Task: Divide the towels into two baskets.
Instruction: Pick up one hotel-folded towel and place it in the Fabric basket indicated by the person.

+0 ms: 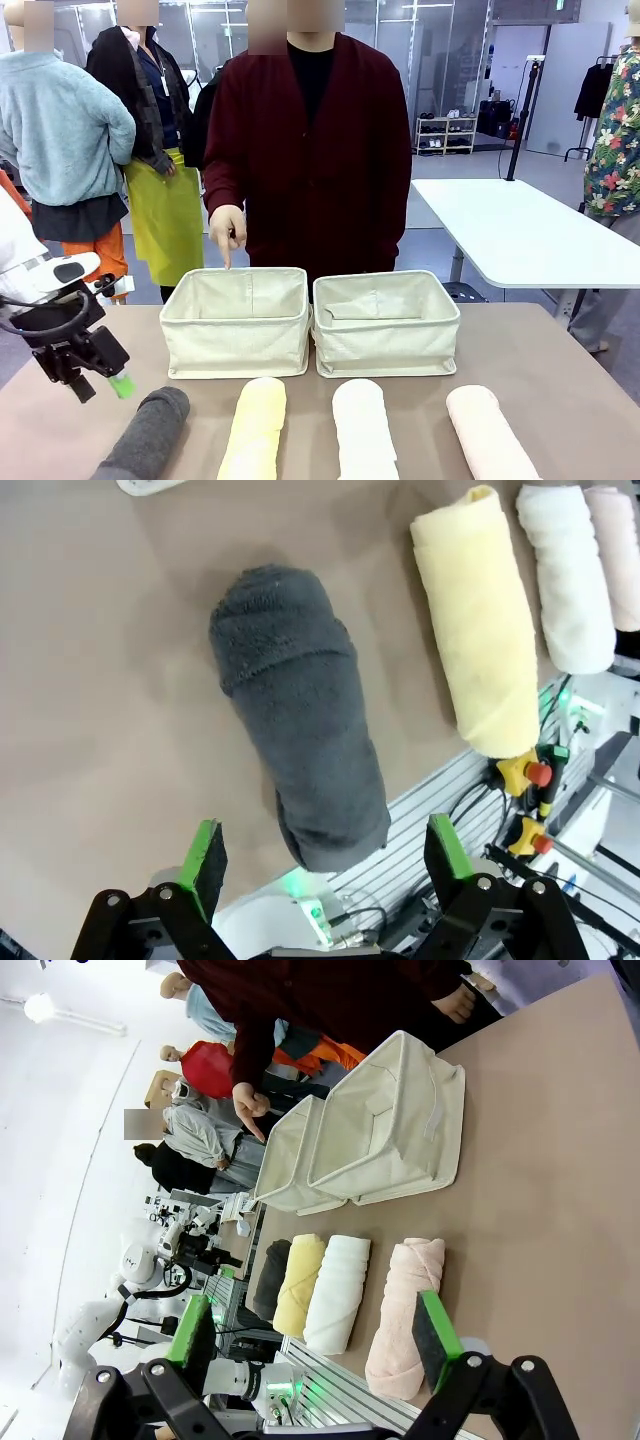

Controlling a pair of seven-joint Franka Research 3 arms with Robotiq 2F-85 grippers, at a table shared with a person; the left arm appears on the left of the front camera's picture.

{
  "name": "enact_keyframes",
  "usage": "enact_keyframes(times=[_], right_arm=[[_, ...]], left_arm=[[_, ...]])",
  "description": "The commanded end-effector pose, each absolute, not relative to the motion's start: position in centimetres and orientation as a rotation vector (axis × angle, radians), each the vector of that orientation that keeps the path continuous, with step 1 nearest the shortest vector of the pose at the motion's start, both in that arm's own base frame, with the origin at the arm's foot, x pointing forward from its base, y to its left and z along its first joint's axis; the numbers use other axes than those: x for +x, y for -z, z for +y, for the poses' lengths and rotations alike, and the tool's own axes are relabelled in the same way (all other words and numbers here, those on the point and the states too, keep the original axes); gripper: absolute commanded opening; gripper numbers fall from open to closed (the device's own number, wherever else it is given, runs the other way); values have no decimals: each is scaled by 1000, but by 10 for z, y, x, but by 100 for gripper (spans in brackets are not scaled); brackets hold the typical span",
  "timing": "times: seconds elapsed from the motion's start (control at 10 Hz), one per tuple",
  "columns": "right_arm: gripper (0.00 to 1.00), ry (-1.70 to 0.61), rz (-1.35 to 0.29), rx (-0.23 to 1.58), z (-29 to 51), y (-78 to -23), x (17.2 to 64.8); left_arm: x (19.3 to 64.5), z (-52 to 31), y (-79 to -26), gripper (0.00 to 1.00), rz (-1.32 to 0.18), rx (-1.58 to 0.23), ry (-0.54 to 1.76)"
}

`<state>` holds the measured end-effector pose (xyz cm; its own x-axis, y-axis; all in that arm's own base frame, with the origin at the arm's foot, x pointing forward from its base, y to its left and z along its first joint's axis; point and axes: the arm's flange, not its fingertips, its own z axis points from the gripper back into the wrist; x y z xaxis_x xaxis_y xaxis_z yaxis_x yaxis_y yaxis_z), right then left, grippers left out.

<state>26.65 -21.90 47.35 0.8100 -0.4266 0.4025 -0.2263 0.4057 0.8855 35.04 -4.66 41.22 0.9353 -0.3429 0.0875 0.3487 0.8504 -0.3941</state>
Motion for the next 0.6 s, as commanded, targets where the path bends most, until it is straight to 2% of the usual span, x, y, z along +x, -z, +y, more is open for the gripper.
enact_keyframes(times=[0.0,0.2,0.5], right_arm=[[100,130,-665,1177,-220,-476,264],[100,130,-665,1177,-220,-476,264],[100,130,-665,1177,-220,-476,264]], left_arm=[[323,-57,-376,100,-75,-366,330],[324,-65,-362,100,-85,-367,299],[317,-68,-342,100,-24,-315,276]])
